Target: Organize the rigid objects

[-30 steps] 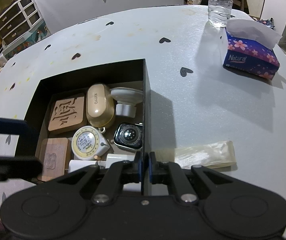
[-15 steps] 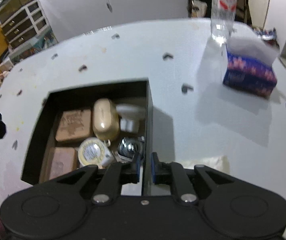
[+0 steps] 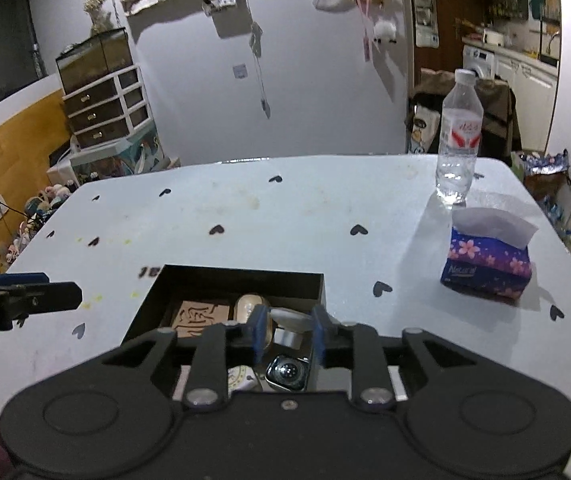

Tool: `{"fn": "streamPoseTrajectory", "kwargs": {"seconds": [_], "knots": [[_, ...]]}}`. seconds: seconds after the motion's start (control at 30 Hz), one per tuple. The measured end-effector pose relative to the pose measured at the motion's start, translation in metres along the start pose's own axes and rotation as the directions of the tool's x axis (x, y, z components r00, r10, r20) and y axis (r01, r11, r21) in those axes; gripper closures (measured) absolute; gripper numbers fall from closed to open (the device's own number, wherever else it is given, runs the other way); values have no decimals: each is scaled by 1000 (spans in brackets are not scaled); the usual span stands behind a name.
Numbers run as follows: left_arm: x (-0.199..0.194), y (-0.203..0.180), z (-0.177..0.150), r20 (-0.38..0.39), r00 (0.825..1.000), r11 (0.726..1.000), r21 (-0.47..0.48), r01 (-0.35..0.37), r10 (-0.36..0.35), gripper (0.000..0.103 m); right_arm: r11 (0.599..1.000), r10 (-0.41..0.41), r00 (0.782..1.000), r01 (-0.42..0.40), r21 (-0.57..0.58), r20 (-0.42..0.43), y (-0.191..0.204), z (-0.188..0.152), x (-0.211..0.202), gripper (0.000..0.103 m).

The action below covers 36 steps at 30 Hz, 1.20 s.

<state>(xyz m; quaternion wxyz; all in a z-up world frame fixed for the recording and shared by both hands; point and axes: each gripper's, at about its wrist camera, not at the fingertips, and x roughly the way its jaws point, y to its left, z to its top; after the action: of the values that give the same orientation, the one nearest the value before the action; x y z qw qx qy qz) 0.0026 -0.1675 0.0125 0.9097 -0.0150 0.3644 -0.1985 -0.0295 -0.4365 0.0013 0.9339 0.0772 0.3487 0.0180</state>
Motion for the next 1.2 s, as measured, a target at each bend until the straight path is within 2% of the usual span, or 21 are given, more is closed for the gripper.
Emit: {"fn": "streamPoseTrajectory", "kwargs": {"seconds": [0.07, 0.23, 0.33, 0.43, 0.5, 0.63, 0.73, 0.83, 1.2], "knots": [[-6, 0, -7, 16, 1000, 1000, -1, -21, 21, 11, 1000, -7, 1000, 7, 11, 19, 1, -6, -7, 67], [-20, 8, -24, 71, 997, 999, 4, -41, 41, 5, 999, -32, 994, 30, 28, 104, 9, -23, -29, 58], [-25, 16, -33, 70, 997, 999, -2, -42, 42, 3, 998, -53, 988, 47, 46, 147, 15, -33, -40, 50], [-28, 22, -41, 59, 998, 999, 3, -37, 37, 1, 994, -74, 985, 62, 86, 153, 18, -39, -46, 42], [-30, 26, -46, 58, 998, 999, 8, -37, 37, 0, 995, -82, 983, 71, 76, 163, 23, -45, -51, 33], [-36, 29, -52, 63, 998, 1000, 7, -25, 25, 0, 994, -86, 984, 75, 75, 156, 29, -54, -56, 23], [-40, 28, -57, 68, 997, 999, 23, -32, 31, 0, 988, -156, 975, 154, 25, 159, 38, -64, -56, 17], [-44, 28, -61, 70, 997, 999, 33, -37, 35, 0, 989, -146, 979, 141, 46, 139, 38, -71, -56, 3], [-55, 33, -76, 54, 998, 999, 27, -43, 42, 0, 980, -198, 971, 194, 49, 130, 53, -91, -61, 0]]}}
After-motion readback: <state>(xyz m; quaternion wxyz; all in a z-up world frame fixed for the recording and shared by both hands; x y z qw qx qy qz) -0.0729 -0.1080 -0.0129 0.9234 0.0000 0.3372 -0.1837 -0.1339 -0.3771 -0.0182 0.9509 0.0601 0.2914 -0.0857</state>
